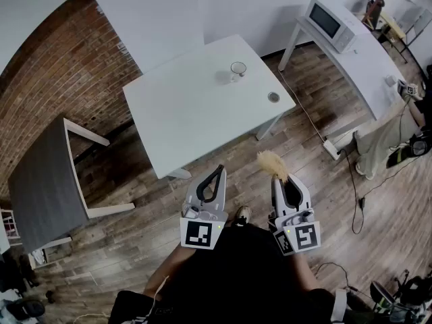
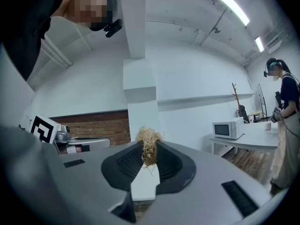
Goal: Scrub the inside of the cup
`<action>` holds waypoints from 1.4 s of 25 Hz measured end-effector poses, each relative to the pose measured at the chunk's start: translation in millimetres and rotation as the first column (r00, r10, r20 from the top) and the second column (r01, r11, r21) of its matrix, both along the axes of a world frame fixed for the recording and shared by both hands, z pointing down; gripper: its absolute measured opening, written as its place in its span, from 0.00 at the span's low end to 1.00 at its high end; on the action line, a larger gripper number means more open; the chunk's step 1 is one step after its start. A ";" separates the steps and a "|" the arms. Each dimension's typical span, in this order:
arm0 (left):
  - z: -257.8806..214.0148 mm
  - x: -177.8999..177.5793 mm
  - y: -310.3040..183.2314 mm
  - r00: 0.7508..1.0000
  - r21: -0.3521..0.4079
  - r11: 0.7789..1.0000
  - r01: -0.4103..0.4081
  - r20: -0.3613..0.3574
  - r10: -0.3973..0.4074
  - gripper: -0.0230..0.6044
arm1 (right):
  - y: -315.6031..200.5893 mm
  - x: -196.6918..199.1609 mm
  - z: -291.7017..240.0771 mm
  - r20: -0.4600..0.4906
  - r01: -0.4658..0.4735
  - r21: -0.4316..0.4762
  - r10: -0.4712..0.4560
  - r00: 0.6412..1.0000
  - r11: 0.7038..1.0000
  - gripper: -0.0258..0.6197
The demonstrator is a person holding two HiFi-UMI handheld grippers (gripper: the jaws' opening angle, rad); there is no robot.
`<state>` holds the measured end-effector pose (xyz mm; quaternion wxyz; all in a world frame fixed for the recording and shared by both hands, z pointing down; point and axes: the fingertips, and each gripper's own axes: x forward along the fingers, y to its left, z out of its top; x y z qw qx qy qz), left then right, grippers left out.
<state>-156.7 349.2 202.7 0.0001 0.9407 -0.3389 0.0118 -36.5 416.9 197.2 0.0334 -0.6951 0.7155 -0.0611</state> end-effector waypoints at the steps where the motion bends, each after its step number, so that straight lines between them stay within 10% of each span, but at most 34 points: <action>1: -0.3 0.8 0.4 1.000 -0.004 1.000 0.003 -0.006 -0.003 0.04 | 0.8 0.1 0.8 -0.001 0.005 -0.004 -0.005 1.000 1.000 0.13; 35: 28.5 77.7 7.5 0.992 -0.055 0.993 0.107 0.077 -0.102 0.04 | 17.1 103.8 21.9 0.069 0.039 -0.029 -0.036 0.997 0.999 0.13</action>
